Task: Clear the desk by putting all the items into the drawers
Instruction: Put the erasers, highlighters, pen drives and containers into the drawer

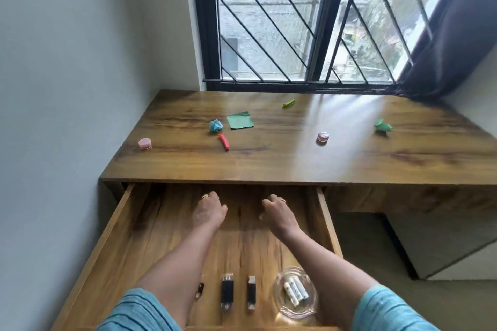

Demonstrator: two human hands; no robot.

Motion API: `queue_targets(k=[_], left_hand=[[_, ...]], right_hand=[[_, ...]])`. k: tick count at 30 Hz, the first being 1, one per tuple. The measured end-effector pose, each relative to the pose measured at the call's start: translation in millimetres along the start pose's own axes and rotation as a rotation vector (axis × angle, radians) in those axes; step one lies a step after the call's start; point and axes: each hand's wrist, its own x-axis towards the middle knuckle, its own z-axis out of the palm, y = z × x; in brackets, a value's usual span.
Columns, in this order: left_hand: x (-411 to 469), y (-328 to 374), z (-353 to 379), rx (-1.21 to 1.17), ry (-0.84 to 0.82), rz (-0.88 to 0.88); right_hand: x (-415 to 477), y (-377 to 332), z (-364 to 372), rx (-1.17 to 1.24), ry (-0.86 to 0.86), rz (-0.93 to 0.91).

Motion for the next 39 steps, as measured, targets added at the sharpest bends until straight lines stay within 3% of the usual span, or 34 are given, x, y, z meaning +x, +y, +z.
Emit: queue_targets(k=[4,11,19,28,33,39], left_hand=[[24.9,48.2,5.5,0.004,0.067,0.122],[73.9,115.4,22.4,0.080,0.134,0.282],[106.8,120.9,33.0,0.123,0.162,0.256],[113.4,110.5,24.2,0.158,0.201,0.246],[126.7,81.7,-11.8,0.161,0.309,0.251],[172.8,-6.5,-73.7,0.101,0.393,-0.047]], right_hand=[[49.8,72.9,-47.9,-0.037,0.068,0.156],[162.4,176.2,-114.0,-0.111,0.094,0.240],[230.0,228.5,-117.0,-0.057,-0.016,0.253],[220.2,225.1,-99.0,0.013,0.029,0.261],[206.1,191.4,-82.1,0.030,0.097,0.269],[185.7,130.1,-58.1,0.087,0.187,0.223]])
